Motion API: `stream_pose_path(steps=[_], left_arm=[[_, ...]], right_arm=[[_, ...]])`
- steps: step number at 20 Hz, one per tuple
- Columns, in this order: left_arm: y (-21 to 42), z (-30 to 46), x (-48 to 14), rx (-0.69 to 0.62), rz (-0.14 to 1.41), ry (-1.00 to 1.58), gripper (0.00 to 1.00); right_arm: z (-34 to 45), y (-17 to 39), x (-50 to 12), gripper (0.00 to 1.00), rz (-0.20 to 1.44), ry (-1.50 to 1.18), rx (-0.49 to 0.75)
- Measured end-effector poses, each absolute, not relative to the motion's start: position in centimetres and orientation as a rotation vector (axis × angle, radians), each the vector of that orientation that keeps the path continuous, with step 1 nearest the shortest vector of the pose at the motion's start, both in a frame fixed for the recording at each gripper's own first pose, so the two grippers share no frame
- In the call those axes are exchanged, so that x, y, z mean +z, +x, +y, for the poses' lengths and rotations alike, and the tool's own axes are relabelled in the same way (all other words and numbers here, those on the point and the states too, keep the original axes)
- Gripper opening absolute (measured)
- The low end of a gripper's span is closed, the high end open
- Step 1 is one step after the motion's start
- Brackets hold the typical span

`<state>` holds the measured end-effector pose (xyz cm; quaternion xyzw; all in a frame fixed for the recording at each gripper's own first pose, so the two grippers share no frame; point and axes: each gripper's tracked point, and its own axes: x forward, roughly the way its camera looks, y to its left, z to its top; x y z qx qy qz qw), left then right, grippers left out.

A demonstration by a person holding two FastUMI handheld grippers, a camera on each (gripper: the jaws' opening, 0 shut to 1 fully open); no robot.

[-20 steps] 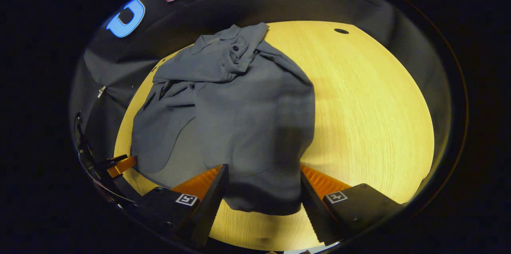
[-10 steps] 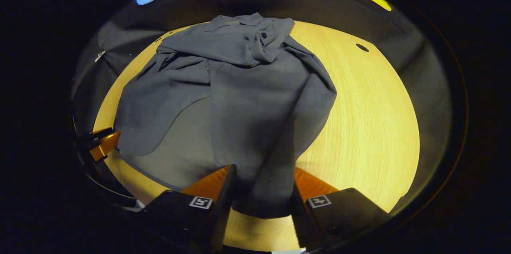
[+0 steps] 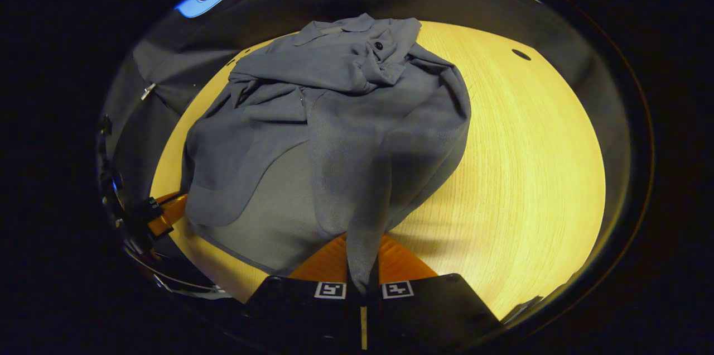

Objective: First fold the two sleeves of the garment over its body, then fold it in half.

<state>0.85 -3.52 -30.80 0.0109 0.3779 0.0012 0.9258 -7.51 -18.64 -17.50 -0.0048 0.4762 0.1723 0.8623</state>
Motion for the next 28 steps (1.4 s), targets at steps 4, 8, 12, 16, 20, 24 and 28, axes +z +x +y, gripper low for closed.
stream_pose_path(steps=[4, 8, 12, 16, 20, 24, 28], left_arm=[[1.2, -3.9, -29.3, -0.034, 0.761, -0.033, 0.06], [2.1, -3.8, -26.6, -0.043, 0.731, -0.081, 0.06], [3.5, -4.1, -22.9, -0.072, 0.661, -0.114, 0.05], [4.9, -4.3, -20.0, -0.085, 0.607, -0.130, 0.06], [6.9, -4.6, -17.4, -0.097, 0.564, -0.138, 0.02], [9.5, -4.8, -14.5, -0.110, 0.505, -0.142, 0.06], [12.1, -4.6, -12.6, -0.108, 0.464, -0.136, 0.05]], right_arm=[[-18.6, -7.1, -16.9, 0.09, 1.000, 0.037, 0.343], [-18.6, -6.8, -15.4, 0.08, 0.998, 0.067, 0.328], [-19.0, -5.9, -13.4, 0.08, 0.952, 0.074, 0.322], [-18.9, -4.1, -10.9, 0.09, 0.897, 0.121, 0.311], [-18.2, -1.7, -8.7, 0.08, 0.840, 0.132, 0.322], [-17.3, 1.1, -6.5, 0.08, 0.779, 0.113, 0.348], [-16.4, 4.0, -4.9, 0.08, 0.726, 0.122, 0.359]])
